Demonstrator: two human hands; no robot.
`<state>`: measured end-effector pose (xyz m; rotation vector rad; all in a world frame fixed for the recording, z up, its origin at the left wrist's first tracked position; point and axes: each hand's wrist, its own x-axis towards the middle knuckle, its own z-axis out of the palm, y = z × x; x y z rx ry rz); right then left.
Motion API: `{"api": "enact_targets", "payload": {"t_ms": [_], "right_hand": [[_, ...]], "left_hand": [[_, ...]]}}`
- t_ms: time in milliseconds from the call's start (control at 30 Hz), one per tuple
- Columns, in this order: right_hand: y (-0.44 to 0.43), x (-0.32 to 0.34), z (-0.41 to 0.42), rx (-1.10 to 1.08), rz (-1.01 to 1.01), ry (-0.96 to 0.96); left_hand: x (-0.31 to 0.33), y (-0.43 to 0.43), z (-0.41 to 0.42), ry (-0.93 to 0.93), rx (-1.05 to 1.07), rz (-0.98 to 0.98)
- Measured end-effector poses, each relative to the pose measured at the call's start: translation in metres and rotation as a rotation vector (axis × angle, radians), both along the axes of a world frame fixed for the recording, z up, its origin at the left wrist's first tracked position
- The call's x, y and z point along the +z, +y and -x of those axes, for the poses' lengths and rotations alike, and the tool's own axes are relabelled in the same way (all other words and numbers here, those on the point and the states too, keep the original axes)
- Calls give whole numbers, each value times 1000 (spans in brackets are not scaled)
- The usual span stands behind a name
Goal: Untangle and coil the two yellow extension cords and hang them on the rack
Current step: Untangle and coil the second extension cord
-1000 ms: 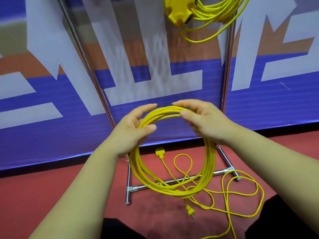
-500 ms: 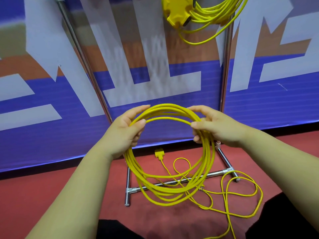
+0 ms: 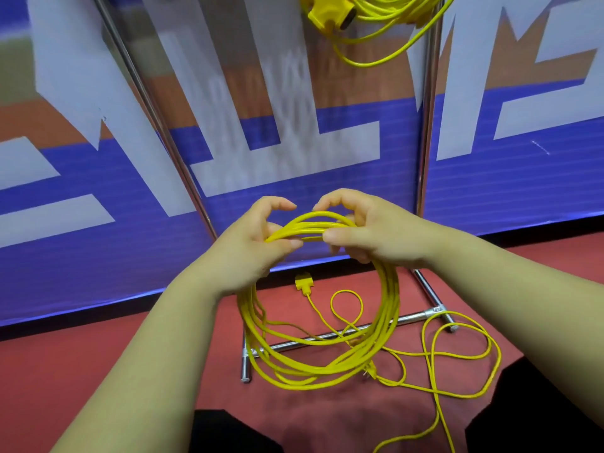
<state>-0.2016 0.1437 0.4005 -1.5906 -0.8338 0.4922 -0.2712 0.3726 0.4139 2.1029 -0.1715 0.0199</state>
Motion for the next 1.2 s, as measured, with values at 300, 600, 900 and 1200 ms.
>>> {"api": "enact_targets", "payload": {"t_ms": [300, 600, 900, 1200], "right_hand": [[-19, -1, -24, -363, -218, 28], [-36, 8, -12, -23, -39, 235], [-21, 21, 6, 32, -40, 53], [-23, 16, -8, -279, -276, 58]], "left_hand": [[-15, 22, -7, 116, -105, 279], [10, 3, 7, -118, -14, 234], [20, -9, 13, -174, -84, -14], [-9, 11, 4, 47, -93, 137]]}}
